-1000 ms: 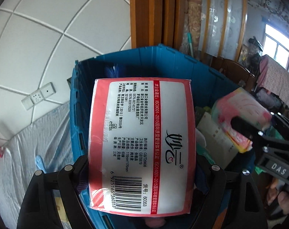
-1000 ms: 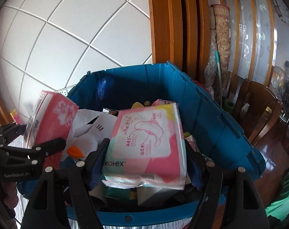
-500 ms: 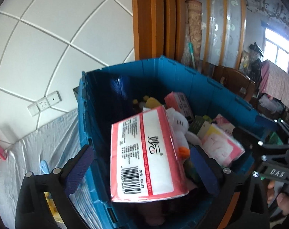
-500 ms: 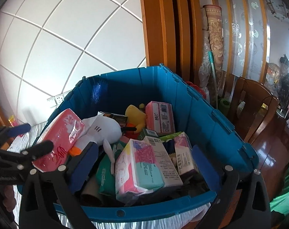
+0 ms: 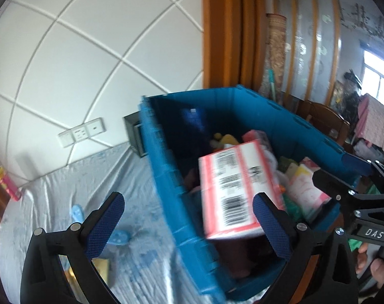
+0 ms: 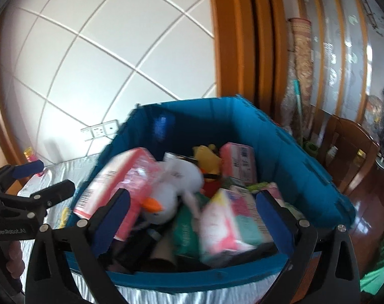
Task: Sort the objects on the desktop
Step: 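Move both open tools back over the bed toward the remaining items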
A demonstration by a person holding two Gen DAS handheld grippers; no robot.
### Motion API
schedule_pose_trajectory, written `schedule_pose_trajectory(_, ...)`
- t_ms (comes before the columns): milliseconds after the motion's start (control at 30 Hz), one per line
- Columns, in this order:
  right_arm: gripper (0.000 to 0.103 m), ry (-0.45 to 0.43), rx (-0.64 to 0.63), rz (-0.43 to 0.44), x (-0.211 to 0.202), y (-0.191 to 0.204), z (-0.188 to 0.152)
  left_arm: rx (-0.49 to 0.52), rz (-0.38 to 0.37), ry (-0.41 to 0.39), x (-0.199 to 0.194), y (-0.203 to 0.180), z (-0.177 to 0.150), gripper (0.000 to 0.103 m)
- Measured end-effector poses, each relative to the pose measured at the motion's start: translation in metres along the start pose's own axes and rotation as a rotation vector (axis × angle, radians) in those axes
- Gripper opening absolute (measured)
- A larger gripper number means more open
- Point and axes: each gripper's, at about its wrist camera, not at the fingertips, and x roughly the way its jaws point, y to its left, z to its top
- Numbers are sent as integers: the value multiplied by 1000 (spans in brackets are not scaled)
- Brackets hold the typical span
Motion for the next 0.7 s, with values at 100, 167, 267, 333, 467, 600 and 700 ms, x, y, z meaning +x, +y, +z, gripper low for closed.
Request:
schedule_pose_trajectory(100, 101, -9, -32, 36, 2, 30, 6, -45, 35, -3, -9, 32, -8, 102)
schedule_pose_trajectory(167, 101, -12, -52, 60, 4, 52, 9, -74, 60, -4, -17, 55, -14, 102)
schedule_pose_trajectory(267, 101, -15, -80, 96, 8, 85, 13, -118, 107, -3, -30, 96, -27, 102)
schedule_pose_trajectory(333, 101, -17, -96, 127, 10, 111, 12, -148, 138, 0, -37, 124, -37, 102)
schedule_pose_trajectory(467, 101, -23, -127, 189, 14, 165, 11, -214, 202, 25, -49, 185, -66, 102)
schedule_pose_trajectory(600, 103, -28, -158, 252, 18, 218, 9, -281, 278, 67, -57, 248, -104, 102)
schedule_pose_trajectory(700, 103, -11, -175, 296, 28, 257, 3, -328, 329, 120, -57, 294, -137, 102)
